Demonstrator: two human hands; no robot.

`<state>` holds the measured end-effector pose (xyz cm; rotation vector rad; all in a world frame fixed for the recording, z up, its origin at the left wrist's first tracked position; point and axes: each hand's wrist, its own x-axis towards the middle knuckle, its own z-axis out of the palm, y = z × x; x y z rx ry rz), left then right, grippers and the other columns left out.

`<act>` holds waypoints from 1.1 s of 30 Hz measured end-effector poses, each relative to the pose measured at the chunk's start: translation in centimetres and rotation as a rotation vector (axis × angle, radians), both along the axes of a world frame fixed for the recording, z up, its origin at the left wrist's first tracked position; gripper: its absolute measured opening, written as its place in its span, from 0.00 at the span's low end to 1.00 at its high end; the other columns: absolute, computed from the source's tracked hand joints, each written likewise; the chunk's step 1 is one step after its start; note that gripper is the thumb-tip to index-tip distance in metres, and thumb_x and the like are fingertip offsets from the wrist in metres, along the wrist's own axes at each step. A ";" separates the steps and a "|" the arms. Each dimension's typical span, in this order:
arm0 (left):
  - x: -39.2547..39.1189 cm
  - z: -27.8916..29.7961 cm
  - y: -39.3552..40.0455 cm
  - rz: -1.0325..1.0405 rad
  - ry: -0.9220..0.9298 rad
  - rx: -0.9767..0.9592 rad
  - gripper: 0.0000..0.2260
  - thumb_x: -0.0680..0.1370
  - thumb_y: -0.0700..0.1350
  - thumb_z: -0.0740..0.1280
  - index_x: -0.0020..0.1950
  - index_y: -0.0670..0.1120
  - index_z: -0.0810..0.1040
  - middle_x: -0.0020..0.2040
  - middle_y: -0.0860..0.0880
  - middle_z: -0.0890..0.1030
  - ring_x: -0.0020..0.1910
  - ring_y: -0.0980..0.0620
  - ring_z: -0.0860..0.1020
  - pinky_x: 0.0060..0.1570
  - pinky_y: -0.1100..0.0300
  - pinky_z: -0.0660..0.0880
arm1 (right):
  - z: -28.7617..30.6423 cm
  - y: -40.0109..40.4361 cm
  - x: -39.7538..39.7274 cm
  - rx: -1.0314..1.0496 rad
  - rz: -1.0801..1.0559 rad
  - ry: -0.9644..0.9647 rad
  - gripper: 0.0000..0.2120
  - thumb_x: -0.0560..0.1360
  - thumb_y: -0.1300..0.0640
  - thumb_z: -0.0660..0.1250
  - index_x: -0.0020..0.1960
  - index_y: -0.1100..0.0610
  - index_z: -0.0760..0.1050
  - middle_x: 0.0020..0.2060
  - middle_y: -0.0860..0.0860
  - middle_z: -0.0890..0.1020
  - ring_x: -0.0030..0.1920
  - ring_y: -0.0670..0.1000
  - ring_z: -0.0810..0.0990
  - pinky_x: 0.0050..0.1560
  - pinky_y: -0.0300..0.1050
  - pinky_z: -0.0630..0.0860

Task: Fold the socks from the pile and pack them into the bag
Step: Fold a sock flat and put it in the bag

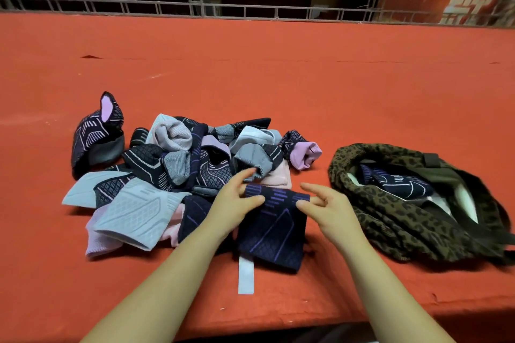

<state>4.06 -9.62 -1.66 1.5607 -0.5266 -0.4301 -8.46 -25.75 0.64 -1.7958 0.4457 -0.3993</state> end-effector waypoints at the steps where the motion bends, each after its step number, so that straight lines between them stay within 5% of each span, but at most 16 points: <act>1: 0.7 1.1 -0.5 0.008 -0.075 0.043 0.22 0.71 0.33 0.70 0.61 0.51 0.74 0.47 0.47 0.83 0.44 0.56 0.80 0.51 0.60 0.75 | 0.7 -0.6 0.7 -0.091 -0.024 -0.006 0.18 0.71 0.67 0.71 0.60 0.57 0.77 0.33 0.43 0.83 0.34 0.34 0.78 0.41 0.26 0.72; 5: 3.3 5.7 -2.1 0.057 -0.376 0.219 0.21 0.71 0.38 0.71 0.63 0.50 0.77 0.51 0.58 0.79 0.50 0.62 0.78 0.55 0.67 0.71 | 3.5 -2.8 3.0 -0.359 -0.096 -0.029 0.20 0.70 0.61 0.72 0.62 0.53 0.78 0.46 0.47 0.83 0.48 0.41 0.80 0.54 0.36 0.73; 9: 3.6 5.2 -2.0 0.037 -0.524 0.485 0.21 0.70 0.42 0.71 0.63 0.51 0.77 0.53 0.54 0.80 0.50 0.57 0.77 0.51 0.65 0.69 | 2.7 -3.2 2.3 -0.551 -0.080 0.040 0.15 0.69 0.59 0.73 0.56 0.52 0.81 0.45 0.46 0.83 0.46 0.43 0.79 0.49 0.29 0.68; 12: 1.8 2.4 -0.5 -0.055 -0.588 0.606 0.14 0.69 0.43 0.72 0.55 0.50 0.81 0.49 0.53 0.82 0.46 0.56 0.77 0.47 0.65 0.69 | -0.6 -2.8 0.3 -0.622 0.021 0.173 0.12 0.67 0.58 0.75 0.50 0.51 0.81 0.41 0.45 0.82 0.45 0.47 0.80 0.53 0.41 0.73; 17: 0.1 -1.3 1.8 -0.290 -0.610 0.617 0.08 0.68 0.42 0.74 0.46 0.47 0.81 0.43 0.54 0.76 0.44 0.55 0.74 0.48 0.68 0.68 | -3.7 -1.6 -2.4 -0.730 0.219 0.272 0.11 0.64 0.52 0.76 0.38 0.43 0.74 0.41 0.44 0.76 0.48 0.49 0.72 0.50 0.44 0.68; 23: -0.7 -1.2 2.8 -0.408 -0.637 0.616 0.07 0.68 0.57 0.63 0.43 0.57 0.71 0.52 0.51 0.79 0.53 0.53 0.73 0.57 0.56 0.68 | -3.9 -1.7 -3.3 -0.622 0.391 0.265 0.15 0.65 0.52 0.74 0.35 0.44 0.67 0.53 0.41 0.76 0.58 0.45 0.71 0.61 0.42 0.66; 27: -1.6 -0.7 2.9 -0.407 -0.553 0.671 0.05 0.78 0.50 0.63 0.47 0.52 0.68 0.42 0.51 0.77 0.41 0.52 0.74 0.42 0.58 0.69 | -3.9 -1.7 -3.7 -0.476 0.368 0.286 0.09 0.70 0.49 0.67 0.40 0.46 0.66 0.34 0.43 0.75 0.34 0.42 0.70 0.41 0.46 0.70; 33: -2.0 -0.9 2.4 -0.300 -0.502 0.659 0.05 0.79 0.52 0.61 0.46 0.53 0.66 0.36 0.56 0.74 0.38 0.55 0.73 0.40 0.57 0.66 | -4.4 -1.0 -3.4 -0.319 0.204 0.211 0.08 0.76 0.56 0.65 0.44 0.49 0.67 0.28 0.46 0.71 0.30 0.46 0.69 0.36 0.47 0.66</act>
